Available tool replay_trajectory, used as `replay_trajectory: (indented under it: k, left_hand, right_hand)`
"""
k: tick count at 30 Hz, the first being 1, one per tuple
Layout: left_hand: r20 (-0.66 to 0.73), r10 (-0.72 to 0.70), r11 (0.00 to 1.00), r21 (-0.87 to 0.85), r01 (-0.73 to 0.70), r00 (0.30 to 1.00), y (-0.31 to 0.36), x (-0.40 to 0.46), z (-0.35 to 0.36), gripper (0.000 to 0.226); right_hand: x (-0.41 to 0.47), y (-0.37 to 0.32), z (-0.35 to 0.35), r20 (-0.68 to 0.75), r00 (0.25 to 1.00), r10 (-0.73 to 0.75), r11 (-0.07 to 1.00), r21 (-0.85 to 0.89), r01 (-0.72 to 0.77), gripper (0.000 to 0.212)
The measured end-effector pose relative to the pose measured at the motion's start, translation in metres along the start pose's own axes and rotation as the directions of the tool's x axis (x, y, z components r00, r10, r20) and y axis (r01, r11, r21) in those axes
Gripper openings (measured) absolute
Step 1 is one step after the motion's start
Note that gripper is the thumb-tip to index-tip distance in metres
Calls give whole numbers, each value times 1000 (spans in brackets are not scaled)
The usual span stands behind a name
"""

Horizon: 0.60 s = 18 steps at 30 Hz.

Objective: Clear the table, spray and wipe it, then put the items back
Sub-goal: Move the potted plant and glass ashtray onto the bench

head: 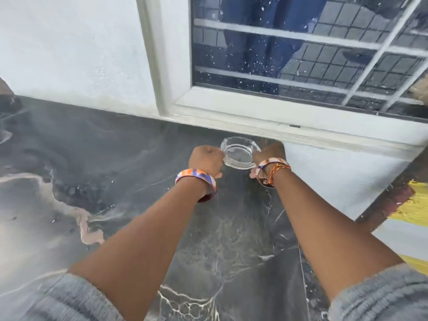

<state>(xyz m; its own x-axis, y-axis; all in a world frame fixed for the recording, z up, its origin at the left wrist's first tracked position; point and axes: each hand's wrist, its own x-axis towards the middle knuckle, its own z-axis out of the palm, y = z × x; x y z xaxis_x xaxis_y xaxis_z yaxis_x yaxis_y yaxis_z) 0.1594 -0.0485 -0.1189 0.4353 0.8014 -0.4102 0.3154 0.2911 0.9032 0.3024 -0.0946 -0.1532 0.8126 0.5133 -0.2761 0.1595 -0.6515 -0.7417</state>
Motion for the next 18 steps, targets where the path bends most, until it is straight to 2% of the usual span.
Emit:
replay_trajectory:
  k: [2,7,8,10,11,13,15,18]
  left_hand:
    - [-29,13,1000,8,-13,1000,0,-1,-20,33]
    - [-44,-33,992,-120,28,998,-7,-11,-99,37]
    - [-46,-44,988,-152,37,998,-10,-14,-116,43]
    - [-58,-63,987,-150,53,996,-20,-19,-156,67]
    - [-51,-60,990,-134,53,997,-23,-25,-176,70]
    - [-29,-62,992,-116,59,998,-28,-36,-213,60]
    - [-33,-47,995,-89,44,998,-34,-37,-248,55]
    - [-118,71,995,76,-62,991,-39,-49,-294,48]
  right_hand:
    - [7,11,22,55,999,3,998,60,-6,56]
    - [-104,-42,61,64,998,29,972,231,-43,31]
    - [-123,-50,70,69,997,22,970,240,-38,28]
    - [-153,-64,95,53,998,-38,968,251,23,27]
    - [-168,-71,110,48,996,-73,961,272,57,26]
    - [-194,-86,141,76,993,-87,933,356,55,22]
    - [-217,-105,170,147,989,-33,894,446,-36,28]
    - [-237,-129,209,230,973,10,823,551,-139,30]
